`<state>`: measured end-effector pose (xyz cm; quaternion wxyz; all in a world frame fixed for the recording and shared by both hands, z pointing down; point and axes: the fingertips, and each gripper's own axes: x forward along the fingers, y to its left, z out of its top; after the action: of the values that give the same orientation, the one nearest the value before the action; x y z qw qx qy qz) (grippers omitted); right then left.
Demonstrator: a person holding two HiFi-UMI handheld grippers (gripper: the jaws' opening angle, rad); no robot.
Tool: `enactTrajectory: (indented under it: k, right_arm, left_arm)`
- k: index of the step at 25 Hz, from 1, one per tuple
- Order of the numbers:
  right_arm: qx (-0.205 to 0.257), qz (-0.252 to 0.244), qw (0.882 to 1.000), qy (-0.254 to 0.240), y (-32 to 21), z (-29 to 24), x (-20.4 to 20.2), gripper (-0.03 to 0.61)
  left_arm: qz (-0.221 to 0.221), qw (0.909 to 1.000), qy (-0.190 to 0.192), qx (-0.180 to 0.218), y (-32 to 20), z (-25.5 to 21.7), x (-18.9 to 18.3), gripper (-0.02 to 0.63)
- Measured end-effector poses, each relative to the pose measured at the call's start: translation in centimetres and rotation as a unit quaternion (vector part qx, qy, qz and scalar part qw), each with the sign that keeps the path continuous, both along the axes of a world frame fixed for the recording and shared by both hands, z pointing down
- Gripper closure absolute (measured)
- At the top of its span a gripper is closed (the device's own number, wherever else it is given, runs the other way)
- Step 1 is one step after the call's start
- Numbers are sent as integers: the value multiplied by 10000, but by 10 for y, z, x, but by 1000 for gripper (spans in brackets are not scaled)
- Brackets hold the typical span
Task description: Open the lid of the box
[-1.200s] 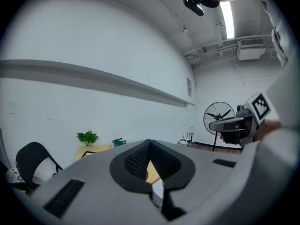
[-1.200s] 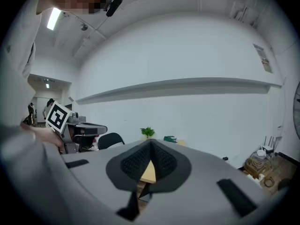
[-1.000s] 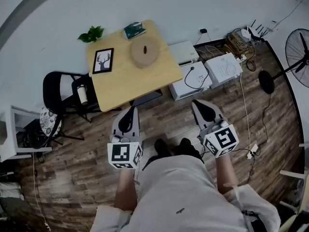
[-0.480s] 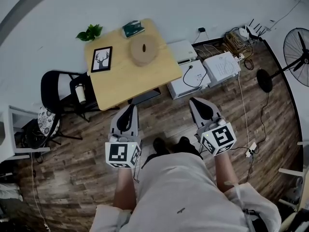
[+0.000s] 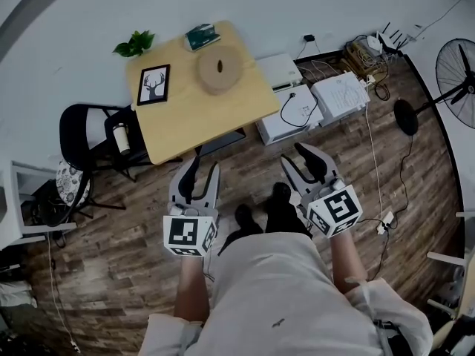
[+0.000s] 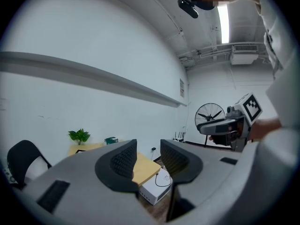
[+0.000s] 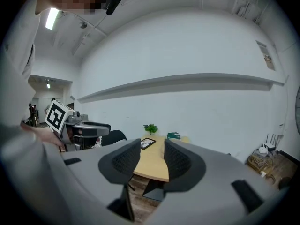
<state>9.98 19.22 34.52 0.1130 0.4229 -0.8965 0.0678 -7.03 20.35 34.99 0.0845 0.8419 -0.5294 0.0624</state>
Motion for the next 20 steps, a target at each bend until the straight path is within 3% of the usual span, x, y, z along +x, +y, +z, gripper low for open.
enactTrajectory:
  k: [20]
  right_arm:
    - [9,-384,9993,-4,-47,4,-11,439]
  left_arm:
    - [-351,9994,60,-34,-30,0,-8,474]
